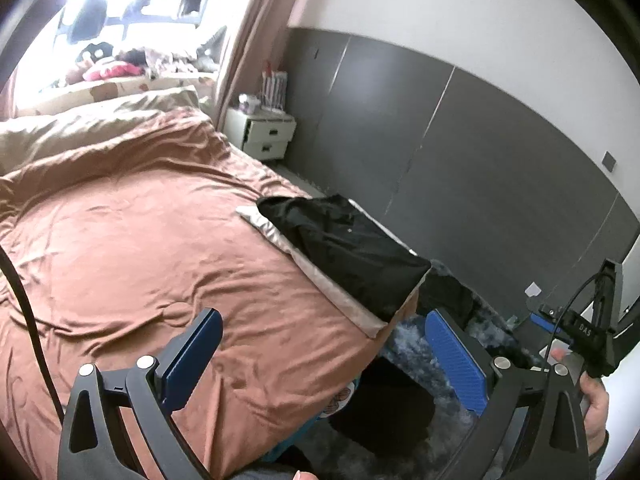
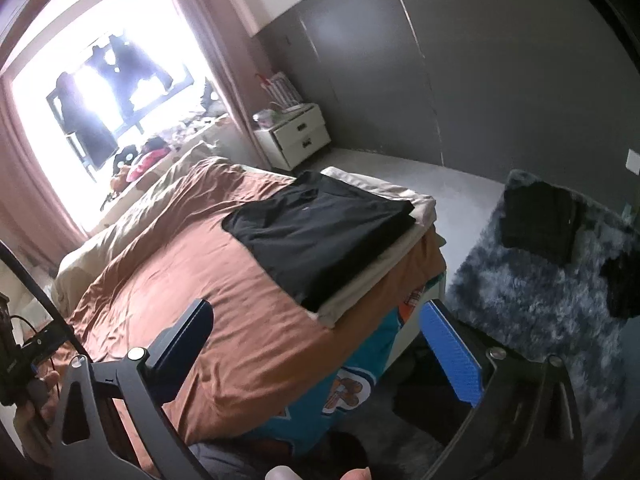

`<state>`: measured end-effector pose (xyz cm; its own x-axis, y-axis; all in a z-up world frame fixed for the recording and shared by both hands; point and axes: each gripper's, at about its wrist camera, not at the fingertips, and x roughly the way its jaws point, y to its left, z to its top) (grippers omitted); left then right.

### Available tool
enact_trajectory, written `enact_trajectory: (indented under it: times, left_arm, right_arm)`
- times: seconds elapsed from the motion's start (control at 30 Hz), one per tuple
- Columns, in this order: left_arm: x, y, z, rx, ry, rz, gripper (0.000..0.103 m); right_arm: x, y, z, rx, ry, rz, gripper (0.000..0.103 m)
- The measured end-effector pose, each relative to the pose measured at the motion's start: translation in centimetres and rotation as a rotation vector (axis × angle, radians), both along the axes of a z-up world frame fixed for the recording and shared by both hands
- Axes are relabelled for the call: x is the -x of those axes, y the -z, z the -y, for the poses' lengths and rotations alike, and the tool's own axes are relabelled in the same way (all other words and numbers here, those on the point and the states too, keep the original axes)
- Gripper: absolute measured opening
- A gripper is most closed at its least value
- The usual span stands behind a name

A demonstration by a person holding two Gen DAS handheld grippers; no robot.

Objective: Fold large clothes

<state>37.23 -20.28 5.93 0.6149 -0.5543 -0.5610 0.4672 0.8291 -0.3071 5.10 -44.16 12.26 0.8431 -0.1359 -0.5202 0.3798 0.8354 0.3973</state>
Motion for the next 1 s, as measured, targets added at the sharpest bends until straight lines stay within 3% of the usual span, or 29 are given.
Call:
enact_trajectory:
  times: [0.4,1.0]
  left_arm:
    - [9.9,-0.9,-4.3,-0.033,-0.094,0.143,0.102]
    - [20.3,-0.1,-9.0,-0.029,-0.201,0.241,0.103]
  right_arm:
    - [4.7,0.9,-3.6,0.055,-0.069,0.047,0.103]
    - [10.4,2.1,-7.5,0.149,-0.179,0.099,0.103]
